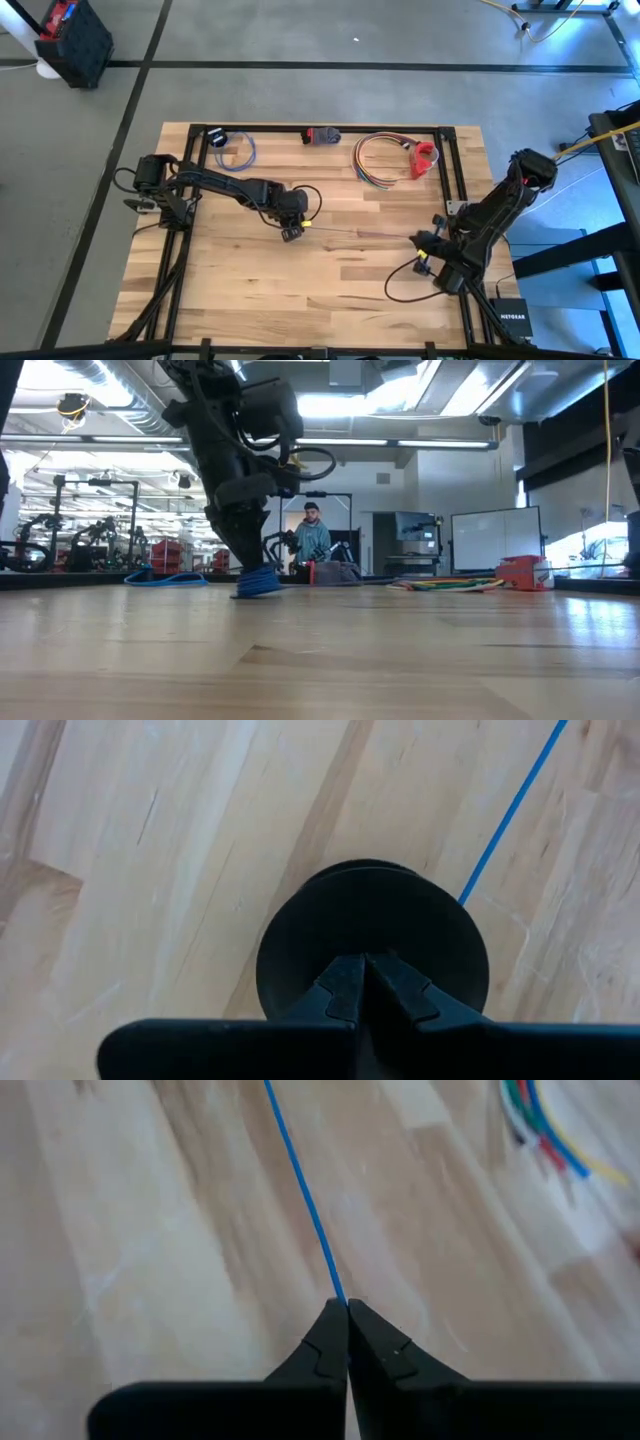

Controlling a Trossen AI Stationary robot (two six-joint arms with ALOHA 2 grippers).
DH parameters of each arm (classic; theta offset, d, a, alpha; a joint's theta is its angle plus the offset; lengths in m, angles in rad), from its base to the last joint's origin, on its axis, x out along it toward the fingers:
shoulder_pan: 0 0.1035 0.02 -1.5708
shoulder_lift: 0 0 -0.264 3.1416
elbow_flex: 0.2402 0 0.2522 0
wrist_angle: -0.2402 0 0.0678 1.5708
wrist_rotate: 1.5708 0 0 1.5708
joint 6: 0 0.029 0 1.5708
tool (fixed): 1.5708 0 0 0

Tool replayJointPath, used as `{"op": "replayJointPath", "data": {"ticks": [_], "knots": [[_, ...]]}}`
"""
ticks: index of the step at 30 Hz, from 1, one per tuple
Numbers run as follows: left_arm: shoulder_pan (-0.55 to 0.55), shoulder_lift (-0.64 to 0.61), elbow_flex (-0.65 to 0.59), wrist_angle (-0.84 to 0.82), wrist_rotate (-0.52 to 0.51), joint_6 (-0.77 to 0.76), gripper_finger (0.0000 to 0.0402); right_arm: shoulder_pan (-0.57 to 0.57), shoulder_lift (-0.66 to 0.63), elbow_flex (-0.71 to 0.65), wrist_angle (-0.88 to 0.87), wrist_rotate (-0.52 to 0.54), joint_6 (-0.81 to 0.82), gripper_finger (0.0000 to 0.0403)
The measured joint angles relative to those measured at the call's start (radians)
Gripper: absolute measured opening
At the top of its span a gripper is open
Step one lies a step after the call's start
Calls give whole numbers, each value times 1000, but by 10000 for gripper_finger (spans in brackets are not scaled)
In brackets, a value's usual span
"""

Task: Coil cords
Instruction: Uncoil the blue wire from the black spool

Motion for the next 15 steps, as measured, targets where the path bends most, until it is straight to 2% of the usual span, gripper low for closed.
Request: {"op": "replayJointPath", "data": {"ticks": [4,9,15], "knots": [[0,0,0,4,4,2,4,16,-8,25,-24,-25,24,5],[-1,1,-3,20,4,7,4,4,-8,63,27,-5,22,33],[-1,1,-4,29,5,15,4,-70,-8,157,34,-118,-112,81]]}}
